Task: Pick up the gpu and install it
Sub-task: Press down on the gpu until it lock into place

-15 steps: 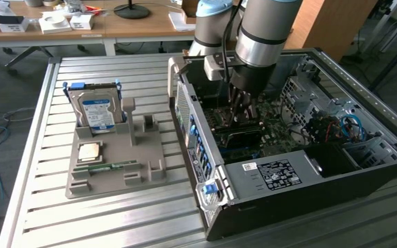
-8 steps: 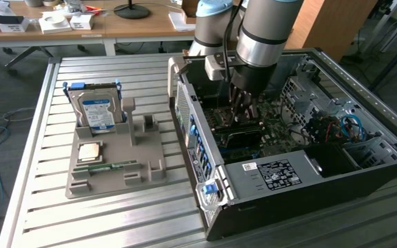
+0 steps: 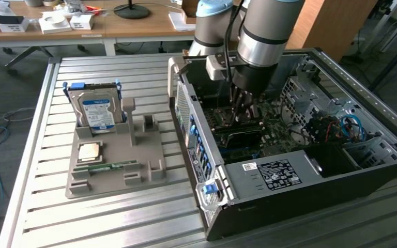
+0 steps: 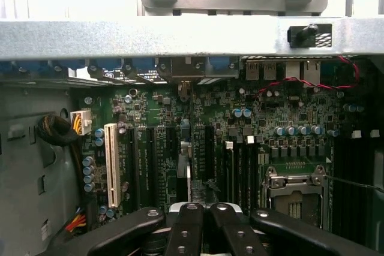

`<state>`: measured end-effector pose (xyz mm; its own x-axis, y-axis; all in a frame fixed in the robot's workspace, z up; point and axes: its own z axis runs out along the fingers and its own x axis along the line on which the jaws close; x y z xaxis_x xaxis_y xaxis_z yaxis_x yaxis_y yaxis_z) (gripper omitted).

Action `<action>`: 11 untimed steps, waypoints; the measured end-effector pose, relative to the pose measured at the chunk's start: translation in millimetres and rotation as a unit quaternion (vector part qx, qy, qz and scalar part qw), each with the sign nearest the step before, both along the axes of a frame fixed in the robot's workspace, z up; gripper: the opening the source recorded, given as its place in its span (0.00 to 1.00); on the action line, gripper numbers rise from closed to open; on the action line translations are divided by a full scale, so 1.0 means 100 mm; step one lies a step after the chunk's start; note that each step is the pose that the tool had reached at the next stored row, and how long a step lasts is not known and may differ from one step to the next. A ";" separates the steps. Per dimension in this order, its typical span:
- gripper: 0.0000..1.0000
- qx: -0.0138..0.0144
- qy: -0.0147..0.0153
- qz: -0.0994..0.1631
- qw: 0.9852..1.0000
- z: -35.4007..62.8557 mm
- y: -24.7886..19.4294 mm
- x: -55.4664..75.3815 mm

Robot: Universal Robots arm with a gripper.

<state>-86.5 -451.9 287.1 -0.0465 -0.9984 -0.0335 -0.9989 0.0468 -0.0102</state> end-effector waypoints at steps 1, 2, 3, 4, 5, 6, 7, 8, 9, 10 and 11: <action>0.11 0.000 0.000 0.000 1.000 0.000 0.000 0.00; 0.11 0.000 0.000 0.000 1.000 0.000 0.000 0.00; 0.11 0.000 0.000 0.000 1.000 0.000 0.000 0.01; 0.11 0.000 0.000 0.000 1.000 0.000 0.000 0.01; 0.11 0.000 0.000 0.000 1.000 0.000 0.000 0.01; 0.11 0.000 0.000 0.000 1.000 0.000 0.000 0.01; 0.11 0.000 0.000 0.000 1.000 0.000 0.000 0.01; 0.11 0.000 0.000 0.000 1.000 0.000 0.000 0.01; 0.11 0.000 0.000 0.000 1.000 0.000 0.000 0.01; 0.11 0.000 0.000 0.000 1.000 0.000 0.000 0.01; 0.11 0.000 0.000 0.000 1.000 0.000 0.000 0.01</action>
